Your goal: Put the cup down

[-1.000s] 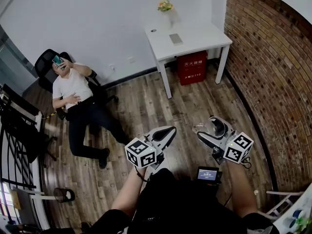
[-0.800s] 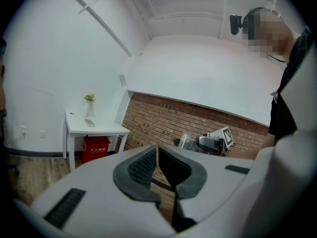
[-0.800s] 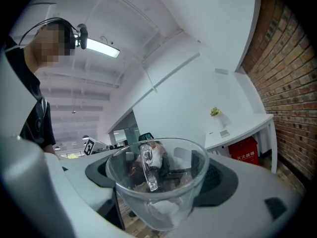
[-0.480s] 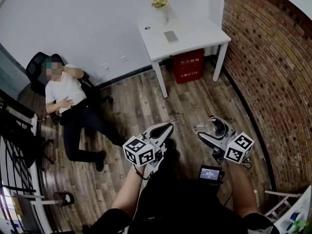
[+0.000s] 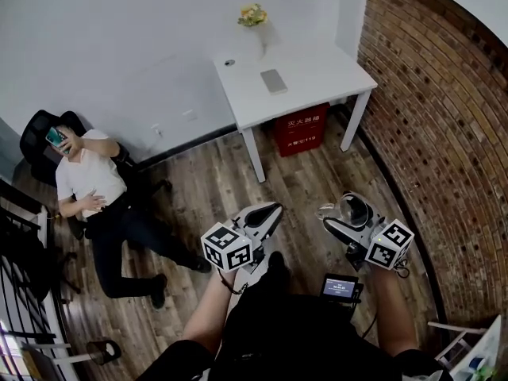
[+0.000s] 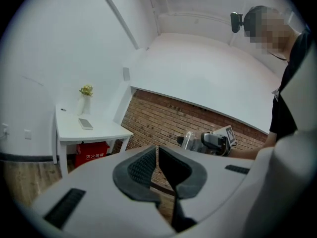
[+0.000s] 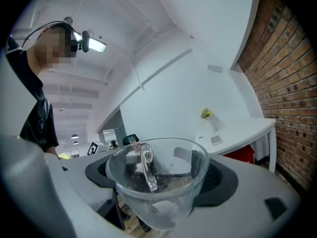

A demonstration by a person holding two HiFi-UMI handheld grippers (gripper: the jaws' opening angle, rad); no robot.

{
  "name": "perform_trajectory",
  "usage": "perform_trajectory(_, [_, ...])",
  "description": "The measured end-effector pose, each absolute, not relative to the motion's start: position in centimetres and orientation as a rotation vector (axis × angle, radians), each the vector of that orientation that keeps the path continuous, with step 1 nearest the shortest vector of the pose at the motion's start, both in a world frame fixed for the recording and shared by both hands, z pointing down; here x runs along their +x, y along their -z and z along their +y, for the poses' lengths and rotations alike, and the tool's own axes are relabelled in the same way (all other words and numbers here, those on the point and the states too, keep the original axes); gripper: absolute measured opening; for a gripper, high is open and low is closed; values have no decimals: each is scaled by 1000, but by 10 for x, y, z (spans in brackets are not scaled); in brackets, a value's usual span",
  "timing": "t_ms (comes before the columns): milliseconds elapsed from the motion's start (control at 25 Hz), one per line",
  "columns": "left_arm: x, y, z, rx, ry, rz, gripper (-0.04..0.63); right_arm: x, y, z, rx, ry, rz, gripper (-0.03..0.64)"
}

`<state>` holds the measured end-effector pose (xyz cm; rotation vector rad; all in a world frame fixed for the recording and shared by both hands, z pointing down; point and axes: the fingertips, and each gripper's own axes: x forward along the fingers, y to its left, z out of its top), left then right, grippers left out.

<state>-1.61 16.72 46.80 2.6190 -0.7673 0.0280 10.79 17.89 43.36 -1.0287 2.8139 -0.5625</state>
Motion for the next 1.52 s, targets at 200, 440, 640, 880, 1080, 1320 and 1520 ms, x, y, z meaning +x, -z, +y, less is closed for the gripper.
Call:
perform_trajectory(200, [-39, -461, 95, 2641, -32, -734, 21, 83, -423, 106, -1045, 547, 2795, 440])
perform_trajectory(440, [-62, -457, 34, 2637, -5, -724, 78, 59, -417, 49, -1047, 540, 2798, 440])
perform_trajectory(640, [-70, -466, 0, 2619, -13, -739, 78, 51, -422, 16, -1051, 562, 2812, 440])
perform_trajectory(880, [-71, -475, -38, 2597, -15, -762, 78, 53, -432, -26, -1036, 586, 2819, 440])
perform_trajectory(1080, [-66, -481, -80, 2596, -34, -794, 78, 57, -439, -77, -981, 596, 2818, 440])
perform_trajectory(1320, [-42, -485, -146, 2633, -89, -782, 100, 64, -445, -156, -905, 599, 2827, 440])
perform_trajectory(1520, [-22, -481, -211, 2620, -94, -804, 121, 74, -445, -224, -836, 616, 2850, 440])
